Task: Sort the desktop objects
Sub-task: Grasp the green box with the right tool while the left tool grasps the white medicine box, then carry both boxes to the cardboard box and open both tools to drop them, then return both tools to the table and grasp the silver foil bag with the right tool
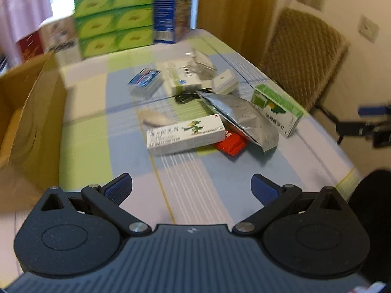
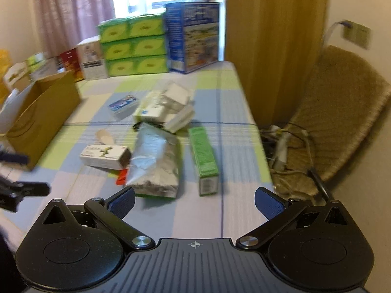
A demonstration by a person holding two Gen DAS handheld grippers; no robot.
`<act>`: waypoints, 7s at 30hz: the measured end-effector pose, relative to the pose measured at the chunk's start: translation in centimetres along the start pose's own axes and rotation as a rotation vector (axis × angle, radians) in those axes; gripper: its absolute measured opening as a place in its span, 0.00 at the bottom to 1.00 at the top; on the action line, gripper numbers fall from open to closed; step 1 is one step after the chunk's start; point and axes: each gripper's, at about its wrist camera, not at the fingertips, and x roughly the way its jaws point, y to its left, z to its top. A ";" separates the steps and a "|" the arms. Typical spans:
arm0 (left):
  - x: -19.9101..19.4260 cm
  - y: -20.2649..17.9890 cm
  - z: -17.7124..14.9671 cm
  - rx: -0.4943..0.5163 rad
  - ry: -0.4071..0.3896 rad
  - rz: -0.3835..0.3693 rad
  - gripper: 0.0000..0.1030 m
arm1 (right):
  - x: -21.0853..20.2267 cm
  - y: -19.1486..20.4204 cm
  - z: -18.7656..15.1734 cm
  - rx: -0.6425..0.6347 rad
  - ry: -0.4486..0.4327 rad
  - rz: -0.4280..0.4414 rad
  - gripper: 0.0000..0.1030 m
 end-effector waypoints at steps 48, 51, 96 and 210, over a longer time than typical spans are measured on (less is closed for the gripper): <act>10.3 -1.7 -0.4 0.127 0.295 -0.120 0.33 | 8.6 1.8 -1.5 -0.055 0.346 -0.012 0.29; 9.6 -2.4 -1.6 0.086 0.248 -0.089 0.36 | 7.9 2.5 -2.0 -0.069 0.305 -0.048 0.46; 1.7 -2.5 -0.9 -0.038 0.060 -0.009 0.32 | 0.8 7.2 0.1 -0.029 0.070 -0.019 0.27; 10.2 3.5 3.5 -0.120 0.125 -0.008 0.98 | 17.0 1.4 4.9 0.040 0.281 0.227 0.88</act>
